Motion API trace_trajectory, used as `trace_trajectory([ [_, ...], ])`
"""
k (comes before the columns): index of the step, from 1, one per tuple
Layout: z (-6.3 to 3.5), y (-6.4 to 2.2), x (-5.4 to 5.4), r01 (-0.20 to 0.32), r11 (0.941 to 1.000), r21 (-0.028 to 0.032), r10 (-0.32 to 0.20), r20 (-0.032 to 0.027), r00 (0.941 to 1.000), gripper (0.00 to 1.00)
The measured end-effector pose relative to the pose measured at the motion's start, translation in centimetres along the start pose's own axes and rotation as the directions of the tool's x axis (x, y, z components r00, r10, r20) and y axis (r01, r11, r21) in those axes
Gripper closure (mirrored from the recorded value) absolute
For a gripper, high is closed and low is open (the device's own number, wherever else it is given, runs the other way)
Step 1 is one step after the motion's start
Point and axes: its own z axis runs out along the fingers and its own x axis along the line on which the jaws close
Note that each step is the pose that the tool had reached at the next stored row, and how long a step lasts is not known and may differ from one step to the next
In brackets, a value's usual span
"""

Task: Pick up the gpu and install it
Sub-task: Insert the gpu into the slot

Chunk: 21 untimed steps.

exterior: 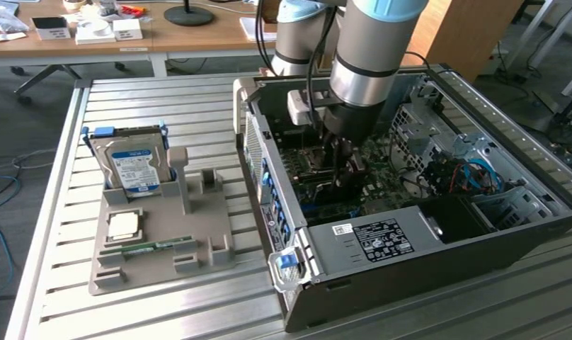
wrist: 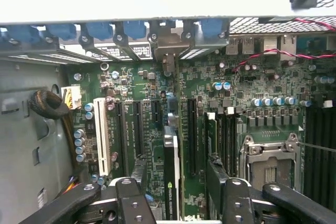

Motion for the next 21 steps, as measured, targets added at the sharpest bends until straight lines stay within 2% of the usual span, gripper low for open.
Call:
trace_trajectory([
  [9, -1.04, -0.04, 0.0, 0.0, 1.0, 0.0, 0.0, 0.0, 1.0, 0.42],
  [21, -1.31, -0.05, -0.1, 0.0, 1.0, 0.0, 0.0, 0.0, 1.0, 0.42],
])
